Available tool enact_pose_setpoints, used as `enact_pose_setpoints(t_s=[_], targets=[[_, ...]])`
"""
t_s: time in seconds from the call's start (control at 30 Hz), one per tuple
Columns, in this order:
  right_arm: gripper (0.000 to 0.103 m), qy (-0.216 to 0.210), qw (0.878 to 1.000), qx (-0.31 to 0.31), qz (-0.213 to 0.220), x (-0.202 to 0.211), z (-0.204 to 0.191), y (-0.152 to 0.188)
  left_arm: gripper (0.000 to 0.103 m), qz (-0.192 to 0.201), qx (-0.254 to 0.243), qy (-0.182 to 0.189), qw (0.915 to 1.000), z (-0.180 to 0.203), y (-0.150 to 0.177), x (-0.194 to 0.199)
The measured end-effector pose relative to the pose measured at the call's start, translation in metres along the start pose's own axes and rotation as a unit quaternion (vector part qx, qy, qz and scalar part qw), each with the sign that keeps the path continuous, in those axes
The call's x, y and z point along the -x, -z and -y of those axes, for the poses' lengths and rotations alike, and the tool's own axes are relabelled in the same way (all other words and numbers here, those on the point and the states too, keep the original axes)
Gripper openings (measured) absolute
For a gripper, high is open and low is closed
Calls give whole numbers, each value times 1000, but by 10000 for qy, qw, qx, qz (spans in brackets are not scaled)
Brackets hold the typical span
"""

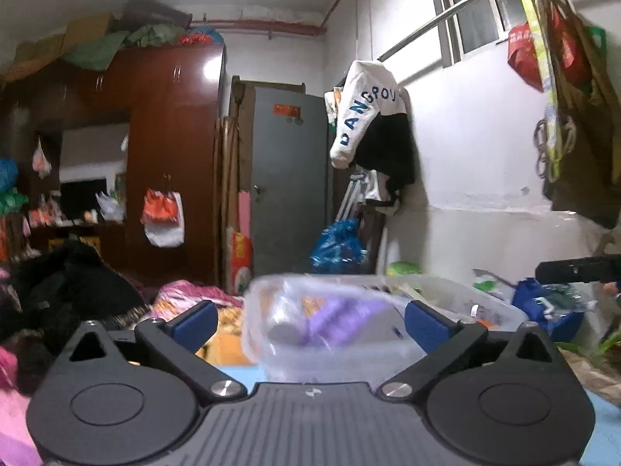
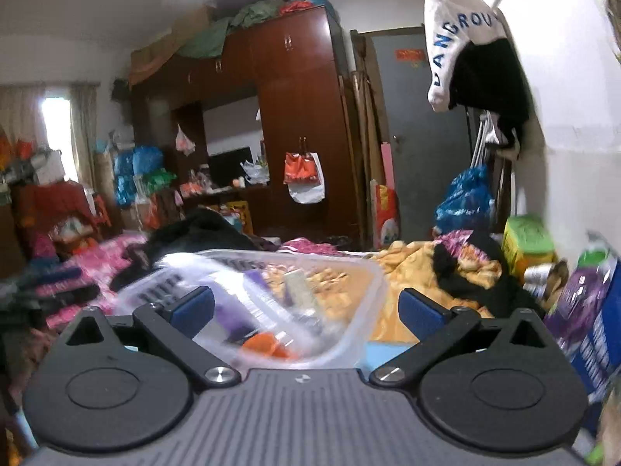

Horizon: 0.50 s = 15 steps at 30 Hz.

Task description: Organize objects

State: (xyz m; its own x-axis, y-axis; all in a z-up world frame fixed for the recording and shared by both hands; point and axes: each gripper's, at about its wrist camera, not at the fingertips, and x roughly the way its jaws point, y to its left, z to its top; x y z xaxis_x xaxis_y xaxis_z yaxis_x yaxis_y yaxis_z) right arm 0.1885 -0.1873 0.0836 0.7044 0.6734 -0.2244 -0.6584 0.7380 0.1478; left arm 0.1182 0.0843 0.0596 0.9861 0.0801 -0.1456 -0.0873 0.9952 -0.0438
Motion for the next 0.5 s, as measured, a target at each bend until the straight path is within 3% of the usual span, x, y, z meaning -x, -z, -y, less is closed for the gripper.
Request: enact_pose_setpoints(t_s=[0.1,0.17,0.5], targets=[[103,437,9978,360,346,11,-22,4,103,-10,240,-82,9997,0,4,6],[103,427,9966,589,382,14,-34,7,103,-49,371,-150,9992,0,2,7],[103,354,9984,306,-313,14,-38,-3,103,-376,174,-63,9991,15,-2,27]])
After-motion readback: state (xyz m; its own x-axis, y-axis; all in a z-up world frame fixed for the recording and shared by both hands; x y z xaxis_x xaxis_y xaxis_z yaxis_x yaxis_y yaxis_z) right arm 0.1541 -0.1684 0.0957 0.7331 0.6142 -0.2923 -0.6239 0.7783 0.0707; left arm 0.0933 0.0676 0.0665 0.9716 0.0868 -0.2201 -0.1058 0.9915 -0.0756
